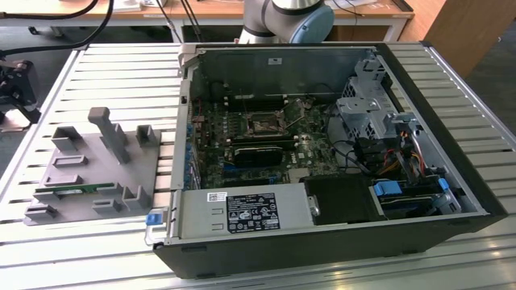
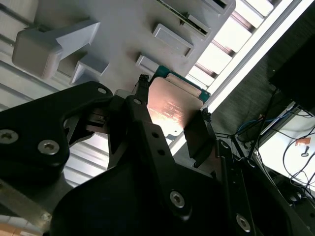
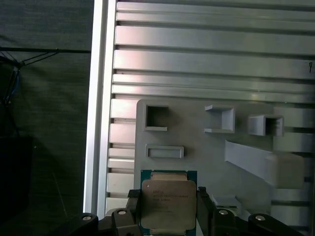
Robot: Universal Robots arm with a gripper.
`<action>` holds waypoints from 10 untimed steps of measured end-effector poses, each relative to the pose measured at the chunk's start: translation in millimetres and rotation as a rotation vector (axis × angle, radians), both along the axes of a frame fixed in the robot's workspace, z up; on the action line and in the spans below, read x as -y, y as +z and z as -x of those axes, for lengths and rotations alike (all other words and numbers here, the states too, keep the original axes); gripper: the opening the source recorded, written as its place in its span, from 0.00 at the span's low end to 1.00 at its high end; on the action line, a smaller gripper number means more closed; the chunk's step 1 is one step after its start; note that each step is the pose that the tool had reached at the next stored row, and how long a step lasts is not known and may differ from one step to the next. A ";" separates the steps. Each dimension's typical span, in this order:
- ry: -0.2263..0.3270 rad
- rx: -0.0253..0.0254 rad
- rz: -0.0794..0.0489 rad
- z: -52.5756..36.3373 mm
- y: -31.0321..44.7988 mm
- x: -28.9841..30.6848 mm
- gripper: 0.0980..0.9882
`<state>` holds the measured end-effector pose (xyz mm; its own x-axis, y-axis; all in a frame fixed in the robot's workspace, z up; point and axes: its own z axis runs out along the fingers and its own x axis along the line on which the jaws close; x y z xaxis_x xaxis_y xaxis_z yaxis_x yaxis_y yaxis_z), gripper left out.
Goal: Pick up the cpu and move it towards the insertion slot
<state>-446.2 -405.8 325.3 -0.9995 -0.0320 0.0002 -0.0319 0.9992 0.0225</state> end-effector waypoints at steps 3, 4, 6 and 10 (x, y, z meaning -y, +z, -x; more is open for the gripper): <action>0.000 0.0000 0.000 0.0 1.2 0.0 0.50; 0.000 -0.0001 0.000 0.0 1.6 0.0 0.50; 0.000 0.0000 0.000 0.0 2.3 0.0 0.50; 0.000 0.0000 0.000 0.0 4.5 0.0 0.50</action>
<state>-446.2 -405.8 329.8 -0.9995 -0.0320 0.0002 -0.0319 0.9992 0.0224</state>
